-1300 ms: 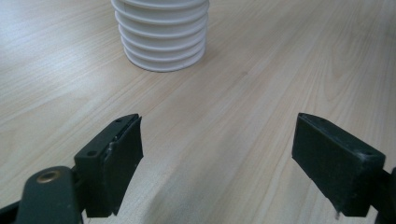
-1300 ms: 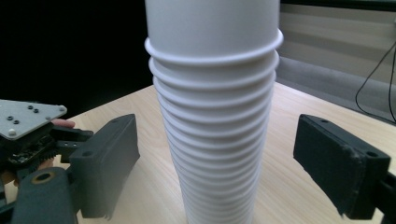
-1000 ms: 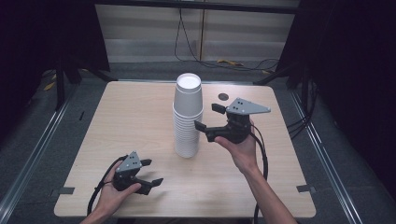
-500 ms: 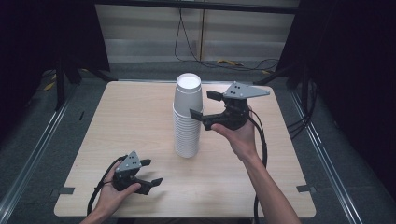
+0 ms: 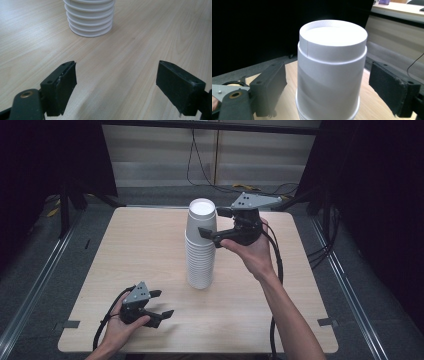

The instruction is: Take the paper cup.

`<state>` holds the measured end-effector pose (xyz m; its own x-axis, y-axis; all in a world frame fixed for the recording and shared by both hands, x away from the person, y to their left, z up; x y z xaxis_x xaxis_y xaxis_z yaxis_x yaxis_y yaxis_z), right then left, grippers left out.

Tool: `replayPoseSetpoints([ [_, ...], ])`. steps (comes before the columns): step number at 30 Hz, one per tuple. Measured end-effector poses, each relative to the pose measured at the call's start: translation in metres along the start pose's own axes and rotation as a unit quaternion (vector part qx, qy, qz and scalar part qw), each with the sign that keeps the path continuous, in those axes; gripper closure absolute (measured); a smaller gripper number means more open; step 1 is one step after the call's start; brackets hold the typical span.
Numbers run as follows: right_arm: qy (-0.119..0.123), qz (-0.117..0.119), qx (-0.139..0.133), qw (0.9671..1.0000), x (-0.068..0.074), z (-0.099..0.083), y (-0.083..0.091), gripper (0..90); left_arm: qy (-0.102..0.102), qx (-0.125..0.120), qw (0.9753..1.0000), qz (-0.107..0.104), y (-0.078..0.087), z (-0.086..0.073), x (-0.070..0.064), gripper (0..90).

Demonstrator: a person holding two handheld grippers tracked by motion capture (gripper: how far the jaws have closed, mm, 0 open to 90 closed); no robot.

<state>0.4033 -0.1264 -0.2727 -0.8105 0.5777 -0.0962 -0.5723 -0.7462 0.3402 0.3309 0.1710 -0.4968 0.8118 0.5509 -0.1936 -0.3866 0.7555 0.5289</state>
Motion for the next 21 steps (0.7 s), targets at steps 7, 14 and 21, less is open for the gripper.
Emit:
replayPoseSetpoints([
  [7, -0.003, 0.015, 0.025, 0.9996, -0.006, 0.007, -0.013, 13.7, -0.001, 0.000, 1.0000, -0.002, -0.001, 0.000, -0.001, 16.6],
  [14, -0.003, 0.025, 0.053, 0.9983, -0.008, 0.014, -0.026, 14.3, -0.002, -0.004, 1.0000, 0.001, -0.001, 0.000, -0.001, 16.8],
  [21, 0.000, 0.030, 0.072, 0.9969, -0.010, 0.021, -0.034, 15.3, -0.001, -0.003, 1.0000, 0.002, 0.000, 0.000, 0.000, 16.9],
])
Point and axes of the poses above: each handheld gripper's, and its own axes: y roughly backward along the jaws, z roughly out of its top, x roughly to its left, the point moved 1 cm from there along -y, roughly forward along the jaws, and after that the axes turned 6 degrees about y, right-handed, at the moved point
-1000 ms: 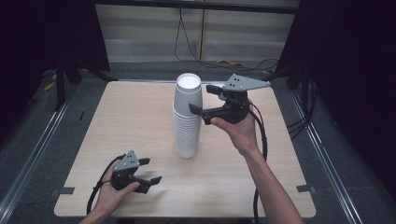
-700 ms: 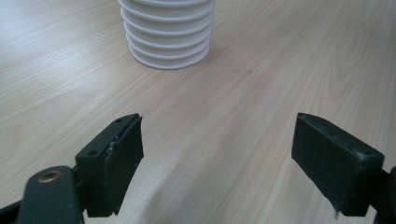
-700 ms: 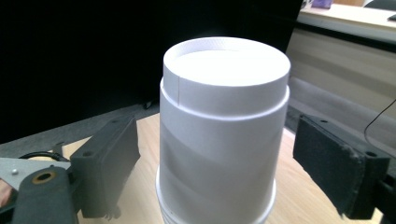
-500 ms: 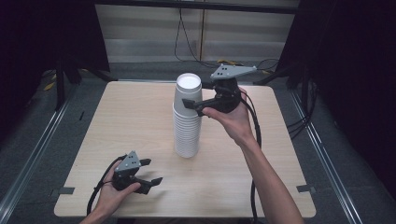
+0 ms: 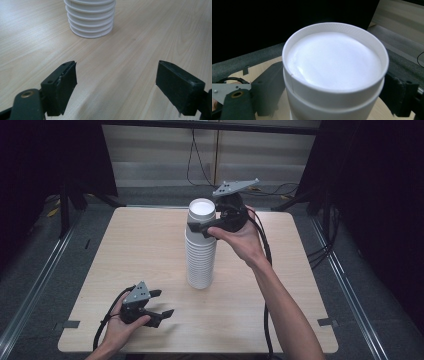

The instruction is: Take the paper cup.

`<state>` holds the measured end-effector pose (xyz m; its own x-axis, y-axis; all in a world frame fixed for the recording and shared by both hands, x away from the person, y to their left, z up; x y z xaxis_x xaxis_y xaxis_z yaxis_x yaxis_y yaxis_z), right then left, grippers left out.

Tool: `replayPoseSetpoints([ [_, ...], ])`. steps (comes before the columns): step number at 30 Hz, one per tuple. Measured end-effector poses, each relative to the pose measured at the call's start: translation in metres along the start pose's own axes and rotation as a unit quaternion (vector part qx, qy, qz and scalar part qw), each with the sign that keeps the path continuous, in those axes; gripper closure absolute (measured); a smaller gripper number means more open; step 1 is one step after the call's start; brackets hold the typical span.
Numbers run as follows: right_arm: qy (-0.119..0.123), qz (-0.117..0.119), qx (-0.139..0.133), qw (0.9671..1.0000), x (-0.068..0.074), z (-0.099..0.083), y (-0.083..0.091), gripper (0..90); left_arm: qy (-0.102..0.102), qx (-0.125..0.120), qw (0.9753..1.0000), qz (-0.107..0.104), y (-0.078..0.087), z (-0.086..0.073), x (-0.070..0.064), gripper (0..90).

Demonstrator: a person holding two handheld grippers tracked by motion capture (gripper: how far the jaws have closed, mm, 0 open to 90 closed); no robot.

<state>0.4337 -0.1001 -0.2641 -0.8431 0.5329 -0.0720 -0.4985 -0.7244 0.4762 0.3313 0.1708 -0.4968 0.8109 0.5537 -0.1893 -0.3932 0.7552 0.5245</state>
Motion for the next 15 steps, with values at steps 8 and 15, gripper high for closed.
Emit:
replayPoseSetpoints([
  [8, -0.005, 0.008, 0.011, 0.9999, -0.0019, 0.0036, -0.0028, 16.5, -0.001, 0.003, 1.0000, -0.002, -0.0012, -0.0002, -0.0004, 16.9],
  [15, 0.000, 0.005, 0.028, 0.9996, -0.0022, 0.0063, -0.0054, 19.4, 0.004, 0.000, 1.0000, -0.003, -0.0006, 0.0007, 0.0001, 16.9],
])
Point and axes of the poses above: each handheld gripper's, and its own axes: y roughly backward along the jaws, z roughly out of its top, x roughly to its left, the point moved 1 cm from there along -y, roughly forward along the jaws, and after that the axes turned 6 degrees about y, right-handed, at the moved point
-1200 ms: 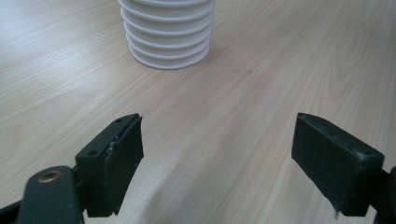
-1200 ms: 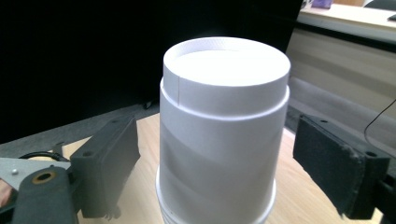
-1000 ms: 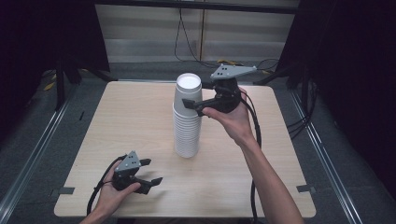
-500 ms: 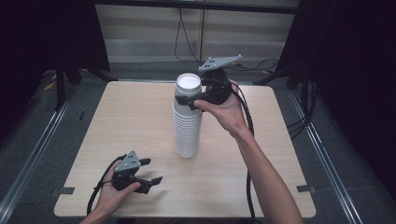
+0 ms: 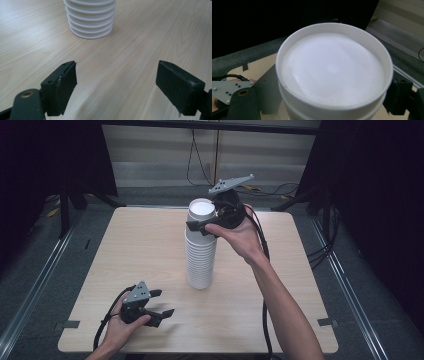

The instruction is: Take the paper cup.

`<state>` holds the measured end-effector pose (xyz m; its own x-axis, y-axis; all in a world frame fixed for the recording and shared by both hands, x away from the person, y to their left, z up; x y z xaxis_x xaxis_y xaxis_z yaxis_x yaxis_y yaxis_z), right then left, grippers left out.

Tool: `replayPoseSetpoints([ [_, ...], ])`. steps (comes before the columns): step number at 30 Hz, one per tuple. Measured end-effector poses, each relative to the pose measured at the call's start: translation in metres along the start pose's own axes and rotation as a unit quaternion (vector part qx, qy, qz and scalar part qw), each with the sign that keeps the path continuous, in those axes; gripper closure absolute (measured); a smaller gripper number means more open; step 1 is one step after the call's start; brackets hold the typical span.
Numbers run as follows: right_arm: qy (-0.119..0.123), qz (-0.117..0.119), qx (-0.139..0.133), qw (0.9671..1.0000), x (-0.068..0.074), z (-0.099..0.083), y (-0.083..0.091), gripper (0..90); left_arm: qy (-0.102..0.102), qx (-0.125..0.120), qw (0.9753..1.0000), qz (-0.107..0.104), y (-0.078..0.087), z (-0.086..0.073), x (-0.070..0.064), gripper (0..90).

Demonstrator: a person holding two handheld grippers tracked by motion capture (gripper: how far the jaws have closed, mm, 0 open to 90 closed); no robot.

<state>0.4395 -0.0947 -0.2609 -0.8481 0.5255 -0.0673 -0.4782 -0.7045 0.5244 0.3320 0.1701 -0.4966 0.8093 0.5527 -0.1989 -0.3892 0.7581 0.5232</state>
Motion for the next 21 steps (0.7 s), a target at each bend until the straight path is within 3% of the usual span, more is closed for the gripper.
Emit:
replayPoseSetpoints([
  [21, 0.013, -0.007, -0.004, 0.9999, 0.0017, 0.0012, 0.0017, 20.4, -0.004, 0.003, 1.0000, -0.004, -0.0020, 0.0000, -0.0009, 16.9],
])
Point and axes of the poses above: each handheld gripper's, and its own axes: y roughly backward along the jaws, z roughly out of its top, x roughly to its left, the point moved 1 cm from there along -y, roughly forward along the jaws, and after that the axes turned 6 degrees about y, right-handed, at the moved point
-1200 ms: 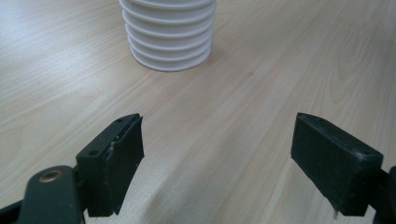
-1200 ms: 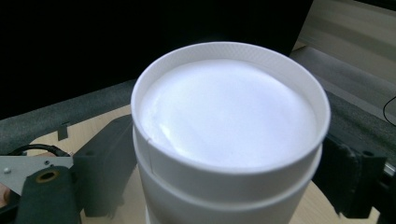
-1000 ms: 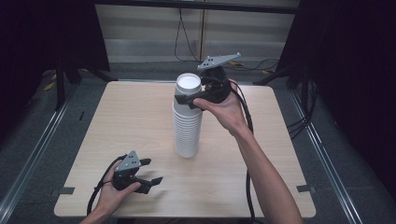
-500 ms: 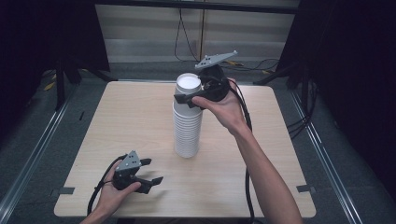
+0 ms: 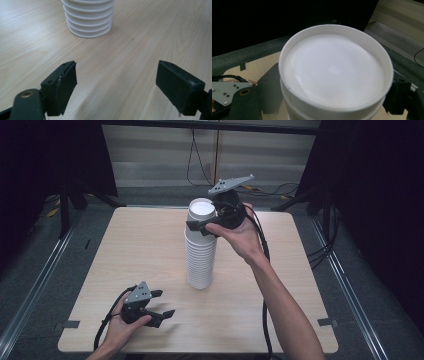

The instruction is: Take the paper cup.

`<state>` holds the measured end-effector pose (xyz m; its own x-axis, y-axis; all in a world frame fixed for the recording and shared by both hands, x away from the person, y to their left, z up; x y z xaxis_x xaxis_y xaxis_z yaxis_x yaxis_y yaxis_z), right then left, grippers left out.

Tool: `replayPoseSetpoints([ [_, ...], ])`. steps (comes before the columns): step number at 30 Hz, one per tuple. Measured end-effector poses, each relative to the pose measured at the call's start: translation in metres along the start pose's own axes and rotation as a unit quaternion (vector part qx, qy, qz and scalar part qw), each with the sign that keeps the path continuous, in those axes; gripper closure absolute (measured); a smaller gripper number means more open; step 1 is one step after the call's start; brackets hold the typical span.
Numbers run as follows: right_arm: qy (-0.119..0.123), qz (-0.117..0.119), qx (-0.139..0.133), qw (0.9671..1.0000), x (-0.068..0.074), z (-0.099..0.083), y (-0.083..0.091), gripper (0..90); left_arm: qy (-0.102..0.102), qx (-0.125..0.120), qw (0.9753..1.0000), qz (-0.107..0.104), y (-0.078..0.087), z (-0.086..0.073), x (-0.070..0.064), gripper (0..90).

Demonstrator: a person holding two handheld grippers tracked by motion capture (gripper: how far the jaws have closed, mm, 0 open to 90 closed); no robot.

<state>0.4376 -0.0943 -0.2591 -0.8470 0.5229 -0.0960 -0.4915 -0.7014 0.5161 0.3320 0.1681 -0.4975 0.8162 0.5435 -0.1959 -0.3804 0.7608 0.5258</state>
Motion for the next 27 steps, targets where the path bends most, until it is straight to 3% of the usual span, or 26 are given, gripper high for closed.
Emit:
replayPoseSetpoints([
  [17, -0.009, -0.013, -0.056, 0.9983, -0.002, 0.010, 0.014, 20.6, 0.000, 0.001, 1.0000, 0.001, -0.001, 0.000, -0.001, 16.9],
  [27, -0.020, -0.028, -0.110, 0.9933, -0.002, 0.012, 0.023, 20.8, -0.001, 0.002, 1.0000, 0.000, -0.001, 0.000, -0.001, 16.9],
])
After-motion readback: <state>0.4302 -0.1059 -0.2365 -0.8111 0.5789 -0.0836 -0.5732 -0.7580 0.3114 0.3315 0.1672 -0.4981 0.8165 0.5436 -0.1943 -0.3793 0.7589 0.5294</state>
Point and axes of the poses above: each handheld gripper's, and its own axes: y roughly backward along the jaws, z roughly out of its top, x roughly to its left, the point moved 1 cm from there along -y, roughly forward along the jaws, and after that the axes turned 6 degrees about y, right-handed, at the moved point
